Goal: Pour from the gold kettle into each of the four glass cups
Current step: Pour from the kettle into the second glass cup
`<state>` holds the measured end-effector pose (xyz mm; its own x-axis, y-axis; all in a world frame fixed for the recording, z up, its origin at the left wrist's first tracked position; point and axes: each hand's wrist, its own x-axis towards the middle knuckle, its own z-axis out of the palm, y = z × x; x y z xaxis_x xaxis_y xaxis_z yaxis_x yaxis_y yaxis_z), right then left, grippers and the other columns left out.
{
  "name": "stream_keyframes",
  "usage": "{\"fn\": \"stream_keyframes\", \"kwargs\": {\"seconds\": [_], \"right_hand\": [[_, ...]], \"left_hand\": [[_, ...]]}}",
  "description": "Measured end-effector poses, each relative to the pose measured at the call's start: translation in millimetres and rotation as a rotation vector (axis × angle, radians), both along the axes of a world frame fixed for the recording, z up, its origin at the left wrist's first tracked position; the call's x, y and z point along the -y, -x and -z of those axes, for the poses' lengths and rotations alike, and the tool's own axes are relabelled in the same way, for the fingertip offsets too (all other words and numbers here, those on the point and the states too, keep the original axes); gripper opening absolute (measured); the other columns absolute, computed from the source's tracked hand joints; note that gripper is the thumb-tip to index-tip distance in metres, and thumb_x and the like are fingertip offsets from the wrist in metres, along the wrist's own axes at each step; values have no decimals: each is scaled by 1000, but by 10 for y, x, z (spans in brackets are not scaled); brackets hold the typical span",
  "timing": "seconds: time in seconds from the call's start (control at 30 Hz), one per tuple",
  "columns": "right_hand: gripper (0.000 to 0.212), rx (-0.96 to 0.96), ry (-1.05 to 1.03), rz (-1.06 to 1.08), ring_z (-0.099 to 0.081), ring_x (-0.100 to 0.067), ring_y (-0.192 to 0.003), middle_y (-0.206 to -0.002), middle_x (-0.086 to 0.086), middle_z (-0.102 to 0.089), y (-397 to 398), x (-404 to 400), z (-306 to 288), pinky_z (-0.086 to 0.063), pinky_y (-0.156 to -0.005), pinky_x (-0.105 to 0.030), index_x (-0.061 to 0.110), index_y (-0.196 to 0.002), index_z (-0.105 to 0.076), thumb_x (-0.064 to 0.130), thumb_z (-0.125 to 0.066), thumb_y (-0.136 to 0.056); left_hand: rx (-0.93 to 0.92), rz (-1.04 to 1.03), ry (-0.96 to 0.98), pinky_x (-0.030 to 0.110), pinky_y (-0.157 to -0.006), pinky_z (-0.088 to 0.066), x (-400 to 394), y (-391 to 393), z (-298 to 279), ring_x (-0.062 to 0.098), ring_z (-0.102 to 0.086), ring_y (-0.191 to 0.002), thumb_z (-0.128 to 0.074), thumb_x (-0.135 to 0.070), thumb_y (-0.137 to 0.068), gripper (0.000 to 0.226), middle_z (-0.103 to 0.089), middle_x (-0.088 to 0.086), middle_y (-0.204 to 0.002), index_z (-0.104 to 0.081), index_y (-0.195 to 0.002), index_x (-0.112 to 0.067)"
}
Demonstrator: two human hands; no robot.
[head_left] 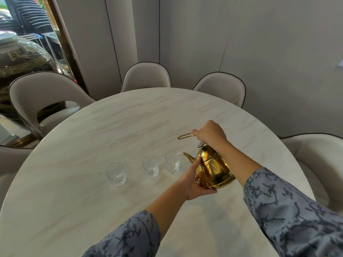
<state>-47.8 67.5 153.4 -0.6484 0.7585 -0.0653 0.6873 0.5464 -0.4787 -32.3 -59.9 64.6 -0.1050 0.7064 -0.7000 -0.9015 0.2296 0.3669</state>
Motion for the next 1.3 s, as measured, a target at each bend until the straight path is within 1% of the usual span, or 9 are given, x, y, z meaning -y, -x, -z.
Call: {"fn": "stream_keyframes", "kwargs": {"seconds": [0.1,0.27,0.37,0.57,0.8,0.87,0.97,1.13,1.3], "right_hand": [[41,-1,-2,-7,-65,-21,-71,-79,-6,-69,1,-4,-5,-42,-54,-26,5,-88,-65,46,-63,-86],[42,-5,0,-17,-66,-21,-72,-82,-7,-71,4,-9,1,-43,-55,-25,5,-87,-65,47,-62,-87],[44,-5,-2,-16,-67,-22,-76,-85,-6,-72,7,-7,4,-42,-55,-25,5,-92,-66,48,-62,-87],[44,-1,-3,-14,-67,-21,-77,-86,-6,-72,10,8,1,-45,-58,-26,5,-94,-68,48,-63,-87],[43,9,-14,-14,-66,-21,-75,-85,-6,-72,4,18,-23,-42,-55,-25,5,-93,-67,47,-62,-87],[42,16,-13,-14,-66,-22,-76,-85,-6,-71,2,18,-30,-44,-56,-26,5,-92,-66,47,-62,-87],[43,19,-13,-15,-66,-22,-75,-85,-7,-71,-11,21,-41,-43,-56,-26,5,-91,-66,47,-62,-87],[45,10,0,-16,-67,-24,-79,-88,-8,-71,-28,24,-31,-40,-54,-26,4,-95,-66,48,-61,-87],[43,-1,-1,-12,-68,-24,-77,-86,-7,-71,-41,51,10,-40,-54,-25,4,-92,-65,47,-62,-88]], "left_hand": [[1,-5,2,58,-85,-58,-2,3,3,48,-56,-125,-75,-61,-73,106,-39,21,-151,-20,-154,-21],[6,-2,9,57,-87,-57,-2,16,9,48,-56,-125,-75,-62,-71,108,-39,21,-152,-20,-154,-20],[14,-1,7,58,-89,-56,1,18,6,48,-55,-126,-76,-62,-70,110,-39,21,-151,-20,-154,-20],[13,4,3,58,-89,-55,16,15,-10,48,-55,-126,-73,-62,-74,106,-38,22,-152,-18,-154,-21],[17,-6,-6,58,-86,-57,10,-8,-10,48,-56,-125,-74,-61,-73,107,-40,22,-151,-19,-155,-19],[25,-7,-3,58,-86,-58,4,-4,1,48,-56,-125,-75,-61,-71,110,-39,22,-151,-18,-155,-19],[28,-5,-6,59,-88,-57,4,-10,3,48,-56,-125,-75,-61,-71,111,-39,22,-152,-17,-156,-19],[6,8,-16,59,-92,-54,18,-19,-5,47,-57,-124,-73,-62,-74,107,-41,23,-150,-18,-155,-20],[-7,10,-13,59,-97,-52,35,-20,24,48,-54,-127,-74,-61,-74,107,-40,23,-150,-18,-155,-20]]}}
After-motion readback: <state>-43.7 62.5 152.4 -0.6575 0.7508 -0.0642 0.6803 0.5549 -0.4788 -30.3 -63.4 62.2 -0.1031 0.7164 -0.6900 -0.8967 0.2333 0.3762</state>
